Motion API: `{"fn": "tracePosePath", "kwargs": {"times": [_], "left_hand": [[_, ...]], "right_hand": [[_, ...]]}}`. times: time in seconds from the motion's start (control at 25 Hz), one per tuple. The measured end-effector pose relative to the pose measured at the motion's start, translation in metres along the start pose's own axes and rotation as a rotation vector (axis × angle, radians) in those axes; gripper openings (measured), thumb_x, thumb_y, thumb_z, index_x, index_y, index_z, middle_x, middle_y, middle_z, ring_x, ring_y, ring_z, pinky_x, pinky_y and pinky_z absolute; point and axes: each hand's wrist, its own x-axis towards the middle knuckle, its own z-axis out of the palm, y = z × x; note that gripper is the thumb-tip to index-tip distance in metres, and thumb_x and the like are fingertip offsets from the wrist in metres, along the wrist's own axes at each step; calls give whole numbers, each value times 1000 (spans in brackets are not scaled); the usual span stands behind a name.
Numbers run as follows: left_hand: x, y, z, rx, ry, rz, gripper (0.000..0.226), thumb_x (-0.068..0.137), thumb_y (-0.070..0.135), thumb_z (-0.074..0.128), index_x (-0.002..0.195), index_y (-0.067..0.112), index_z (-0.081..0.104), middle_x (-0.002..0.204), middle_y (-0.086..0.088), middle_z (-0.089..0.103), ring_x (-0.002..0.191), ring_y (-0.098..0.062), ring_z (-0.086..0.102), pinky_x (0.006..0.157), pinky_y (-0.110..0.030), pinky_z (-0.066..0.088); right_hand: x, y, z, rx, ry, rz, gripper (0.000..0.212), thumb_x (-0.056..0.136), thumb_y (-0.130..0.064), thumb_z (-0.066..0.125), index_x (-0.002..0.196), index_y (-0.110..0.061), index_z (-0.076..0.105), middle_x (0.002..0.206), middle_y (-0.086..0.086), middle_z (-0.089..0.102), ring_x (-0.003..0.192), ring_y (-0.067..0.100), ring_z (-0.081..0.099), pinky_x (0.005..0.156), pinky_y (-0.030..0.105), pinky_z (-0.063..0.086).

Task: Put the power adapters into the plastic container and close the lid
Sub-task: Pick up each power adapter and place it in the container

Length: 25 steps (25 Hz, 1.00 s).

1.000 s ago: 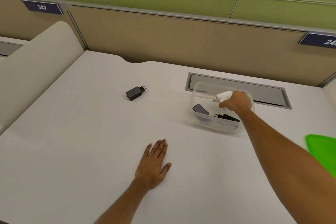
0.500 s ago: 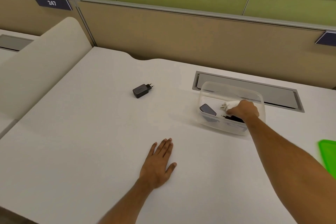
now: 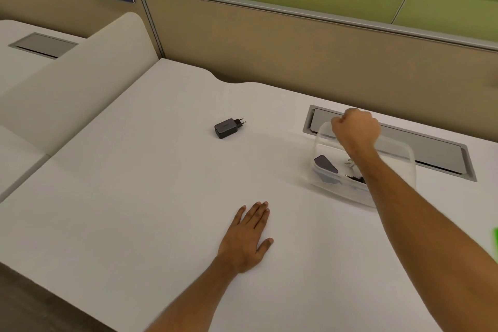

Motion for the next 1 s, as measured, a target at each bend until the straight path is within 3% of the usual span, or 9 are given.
{"fn": "tracePosePath", "kwargs": {"times": [0.16,0.4,0.56,0.72,0.84,1.0], "left_hand": [[0,-1,0,4,-8,2,68,97,50,22,150,11,7,160,-2,3,145,-13,-7,116,-40,-3],[3,-1,3,21,-26,-11,69,96,52,19,150,12,4,160,-2,0,144,-13,-9,117,-46,-2],[3,-2,6,15,-25,-10,69,96,53,18,150,13,1,160,-2,-2,144,-13,-10,118,-44,-1],[4,-3,9,-16,-12,-17,69,96,53,22,150,12,6,160,-3,5,145,-13,-6,118,-46,4],[4,-3,12,-27,-13,-20,68,97,53,24,150,12,8,159,-3,7,145,-13,-6,118,-47,6],[5,-3,15,-56,-7,-25,68,96,53,26,150,14,14,159,-3,14,145,-14,-1,117,-48,11]], "right_hand": [[-14,-61,27,-72,-139,-323,30,83,-29,51,86,-6,69,86,17,70,80,37,65,65,32,46],[-44,-121,77,-137,-377,-708,36,91,-33,50,117,-10,59,112,9,62,104,31,60,82,37,48],[-50,-151,98,-214,-510,-808,51,90,-28,53,137,-12,43,137,8,49,123,29,47,94,42,43],[-51,-174,114,-238,-559,-824,64,89,-26,53,146,-12,29,155,4,29,137,26,33,104,46,36],[-52,-186,126,-234,-590,-823,70,92,-24,51,152,-14,16,161,0,12,146,22,17,115,50,23],[-49,-199,136,-225,-586,-823,70,93,-16,48,153,-15,12,162,-2,8,149,20,8,118,54,14]]}}
